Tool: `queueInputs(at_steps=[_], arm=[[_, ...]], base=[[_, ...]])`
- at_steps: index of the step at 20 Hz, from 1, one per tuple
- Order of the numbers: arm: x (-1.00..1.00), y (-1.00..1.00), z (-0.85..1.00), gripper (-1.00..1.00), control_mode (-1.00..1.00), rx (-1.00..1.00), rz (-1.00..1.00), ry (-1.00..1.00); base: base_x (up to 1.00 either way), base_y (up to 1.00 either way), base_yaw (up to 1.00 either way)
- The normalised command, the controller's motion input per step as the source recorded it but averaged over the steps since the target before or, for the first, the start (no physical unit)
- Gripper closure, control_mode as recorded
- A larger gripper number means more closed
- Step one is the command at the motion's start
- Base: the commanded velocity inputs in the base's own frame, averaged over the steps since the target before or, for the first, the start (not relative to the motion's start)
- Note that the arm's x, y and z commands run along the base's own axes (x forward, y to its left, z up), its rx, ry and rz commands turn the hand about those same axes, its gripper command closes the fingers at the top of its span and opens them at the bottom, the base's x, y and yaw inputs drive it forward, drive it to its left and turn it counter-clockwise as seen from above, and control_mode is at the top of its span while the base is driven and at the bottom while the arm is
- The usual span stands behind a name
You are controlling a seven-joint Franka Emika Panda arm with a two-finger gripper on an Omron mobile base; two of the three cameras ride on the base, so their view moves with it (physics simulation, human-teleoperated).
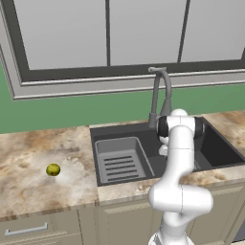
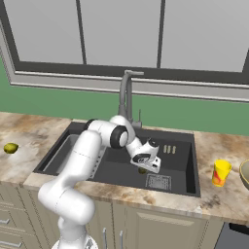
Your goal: Remove the pear and kiwi from the sink. Then move the bowl and cup from the counter to the sink for washing.
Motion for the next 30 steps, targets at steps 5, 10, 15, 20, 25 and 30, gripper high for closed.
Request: queueInputs(at_steps=[5, 10, 15, 20, 25, 30], arm=[[-0.13, -0.01, 0.13, 1.00, -1.00, 0.06, 0.00, -0.04], [-0.10, -0.03, 0.15, 1.00, -1.00, 0.05, 0.00, -0.02], [-0.11, -0.05, 0.15, 1.00, -1.00, 0.04, 0.00, -0.08], [-0.06, -0.05, 0.20, 1.00, -1.00, 0.03, 0.00, -0.05], [-0.08, -0.12, 0.19, 1.00, -1.00, 0.03, 0.00, -0.05], [-0.10, -0.09, 0.24, 1.00, -1.00, 0.00, 0.00, -0.04]], base=[[0.00, 0.00, 0.00], [0.00, 0.00, 0.00], [0.00, 0.00, 0.00], [0.00, 0.00, 0.00], [0.00, 0.00, 0.00], [0.00, 0.00, 0.00]])
